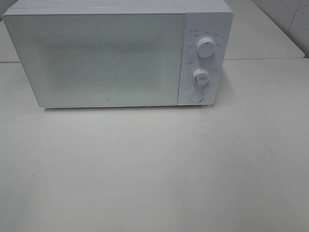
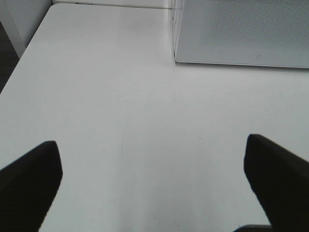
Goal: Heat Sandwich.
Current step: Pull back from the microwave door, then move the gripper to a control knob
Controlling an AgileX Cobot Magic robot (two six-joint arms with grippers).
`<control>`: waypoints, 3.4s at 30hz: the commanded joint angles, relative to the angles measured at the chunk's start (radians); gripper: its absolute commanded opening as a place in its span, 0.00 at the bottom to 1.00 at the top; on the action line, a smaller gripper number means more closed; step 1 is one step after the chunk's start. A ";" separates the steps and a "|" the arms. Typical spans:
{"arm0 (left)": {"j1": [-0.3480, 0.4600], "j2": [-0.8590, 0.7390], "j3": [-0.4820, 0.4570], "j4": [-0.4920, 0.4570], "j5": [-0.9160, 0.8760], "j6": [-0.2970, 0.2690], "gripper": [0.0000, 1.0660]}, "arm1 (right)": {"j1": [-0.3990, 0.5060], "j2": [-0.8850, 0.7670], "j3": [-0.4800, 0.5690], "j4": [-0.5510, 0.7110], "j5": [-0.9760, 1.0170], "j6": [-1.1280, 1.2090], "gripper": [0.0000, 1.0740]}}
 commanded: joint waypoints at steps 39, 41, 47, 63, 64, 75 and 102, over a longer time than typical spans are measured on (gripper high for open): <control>-0.001 -0.024 0.002 0.003 -0.014 0.002 0.92 | -0.007 -0.028 -0.001 0.003 -0.005 0.007 0.69; -0.001 -0.024 0.002 0.003 -0.014 0.002 0.92 | -0.007 -0.028 -0.001 0.003 -0.005 0.007 0.69; -0.001 -0.024 0.002 0.003 -0.014 0.002 0.92 | -0.007 -0.022 -0.002 0.005 -0.007 0.003 0.69; -0.001 -0.024 0.002 0.003 -0.014 0.001 0.92 | -0.007 0.227 -0.026 0.051 -0.185 0.003 0.69; -0.001 -0.024 0.002 0.003 -0.014 0.001 0.92 | -0.007 0.227 -0.026 0.051 -0.185 0.003 0.69; -0.001 -0.024 0.002 0.003 -0.014 0.001 0.92 | -0.007 0.396 -0.026 0.050 -0.406 0.003 0.69; -0.001 -0.024 0.002 0.003 -0.014 0.001 0.92 | -0.007 0.793 -0.026 0.051 -0.972 0.008 0.69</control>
